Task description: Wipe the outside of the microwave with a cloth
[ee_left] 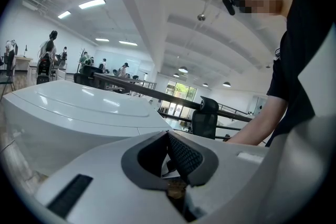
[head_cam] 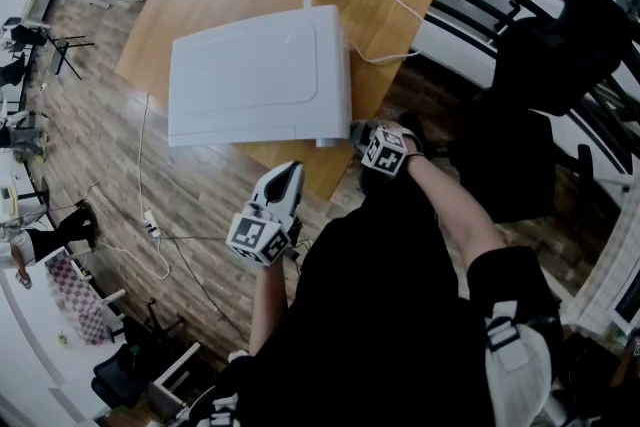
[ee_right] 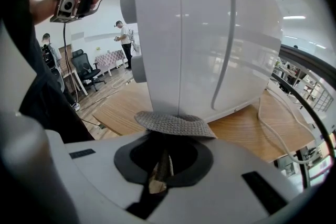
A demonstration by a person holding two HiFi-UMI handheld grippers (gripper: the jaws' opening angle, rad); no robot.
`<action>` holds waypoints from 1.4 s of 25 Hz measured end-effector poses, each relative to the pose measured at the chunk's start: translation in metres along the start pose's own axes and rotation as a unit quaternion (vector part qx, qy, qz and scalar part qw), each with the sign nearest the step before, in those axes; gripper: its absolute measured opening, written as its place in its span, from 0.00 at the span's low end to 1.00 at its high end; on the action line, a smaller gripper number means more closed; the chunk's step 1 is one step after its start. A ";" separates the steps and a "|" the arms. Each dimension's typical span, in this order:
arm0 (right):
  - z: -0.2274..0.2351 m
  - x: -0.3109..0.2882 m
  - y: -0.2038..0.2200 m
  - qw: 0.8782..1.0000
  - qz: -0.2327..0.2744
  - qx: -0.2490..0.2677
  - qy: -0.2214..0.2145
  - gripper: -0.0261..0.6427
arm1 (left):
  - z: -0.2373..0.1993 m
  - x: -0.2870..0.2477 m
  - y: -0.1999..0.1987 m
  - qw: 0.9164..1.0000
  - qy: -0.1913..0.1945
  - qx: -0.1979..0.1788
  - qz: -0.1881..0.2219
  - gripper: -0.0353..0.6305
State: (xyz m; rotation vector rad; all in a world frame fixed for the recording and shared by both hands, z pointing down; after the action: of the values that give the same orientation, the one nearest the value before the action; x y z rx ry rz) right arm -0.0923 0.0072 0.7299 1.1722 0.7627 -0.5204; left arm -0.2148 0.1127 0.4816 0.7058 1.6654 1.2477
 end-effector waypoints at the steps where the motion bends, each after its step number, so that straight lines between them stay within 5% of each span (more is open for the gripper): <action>1: -0.001 0.001 0.000 1.000 0.001 -0.003 0.000 0.06 | 0.000 0.000 0.000 1.000 0.000 0.000 0.000 0.05; 25: -0.037 0.012 0.026 0.999 -0.017 -0.015 -0.039 0.06 | -0.001 0.006 0.006 1.000 -0.005 0.002 0.013 0.05; 35: -0.031 0.060 0.019 0.998 0.035 -0.054 -0.011 0.06 | -0.006 0.007 0.010 1.000 -0.006 0.002 0.026 0.05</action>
State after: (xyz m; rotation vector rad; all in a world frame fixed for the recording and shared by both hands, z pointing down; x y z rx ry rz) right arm -0.0477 0.0439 0.6906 1.0879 0.7202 -0.4282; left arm -0.2234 0.1193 0.4894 0.7620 1.6493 1.2742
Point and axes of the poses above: the fingertips, and each gripper's own axes: x backward along the fingers, z to its right, y out of its underside, the point moved 5 cm from there along x, backward along the fingers, and after that the axes turned 15 degrees about -x, right-handed, at the moved point
